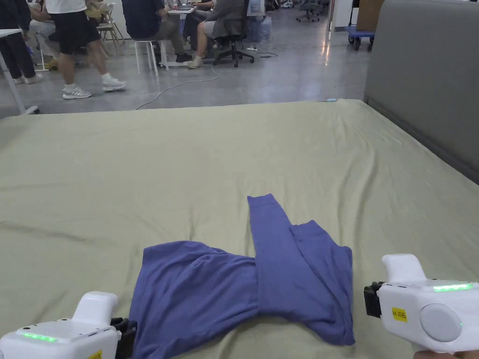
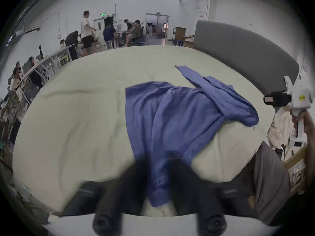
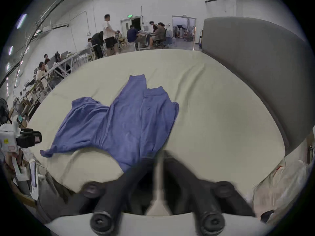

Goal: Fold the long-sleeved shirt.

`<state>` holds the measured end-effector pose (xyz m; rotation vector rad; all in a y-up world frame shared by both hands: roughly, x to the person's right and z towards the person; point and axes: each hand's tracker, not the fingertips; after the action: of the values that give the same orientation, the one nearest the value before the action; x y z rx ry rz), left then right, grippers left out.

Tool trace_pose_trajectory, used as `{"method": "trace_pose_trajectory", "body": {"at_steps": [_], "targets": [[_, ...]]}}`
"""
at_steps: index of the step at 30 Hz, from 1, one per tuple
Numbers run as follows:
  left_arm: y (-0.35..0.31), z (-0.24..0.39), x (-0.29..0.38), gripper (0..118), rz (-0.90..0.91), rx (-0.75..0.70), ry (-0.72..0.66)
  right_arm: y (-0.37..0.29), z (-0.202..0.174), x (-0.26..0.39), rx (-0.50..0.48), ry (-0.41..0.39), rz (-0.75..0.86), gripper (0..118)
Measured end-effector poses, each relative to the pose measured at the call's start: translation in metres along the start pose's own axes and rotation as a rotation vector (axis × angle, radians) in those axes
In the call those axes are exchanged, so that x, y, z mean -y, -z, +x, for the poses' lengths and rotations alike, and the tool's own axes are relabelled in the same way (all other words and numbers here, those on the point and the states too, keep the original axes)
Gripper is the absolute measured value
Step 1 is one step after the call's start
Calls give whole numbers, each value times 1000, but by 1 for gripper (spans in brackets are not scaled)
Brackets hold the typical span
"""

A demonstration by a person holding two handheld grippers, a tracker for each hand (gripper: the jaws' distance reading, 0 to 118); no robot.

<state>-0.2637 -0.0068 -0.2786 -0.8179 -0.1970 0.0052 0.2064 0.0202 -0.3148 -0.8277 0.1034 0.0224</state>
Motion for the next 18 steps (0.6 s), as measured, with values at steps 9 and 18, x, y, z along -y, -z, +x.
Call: {"method": "trace_pose_trajectory", "body": {"at_steps": [9,18], "targets": [[12,-4,-1,24,-12,-21,13,12,-4,5,-35,5,-46,0],[49,7,32,88,-220,-82,36,28,-12,4,-39,1,-80,0]]}}
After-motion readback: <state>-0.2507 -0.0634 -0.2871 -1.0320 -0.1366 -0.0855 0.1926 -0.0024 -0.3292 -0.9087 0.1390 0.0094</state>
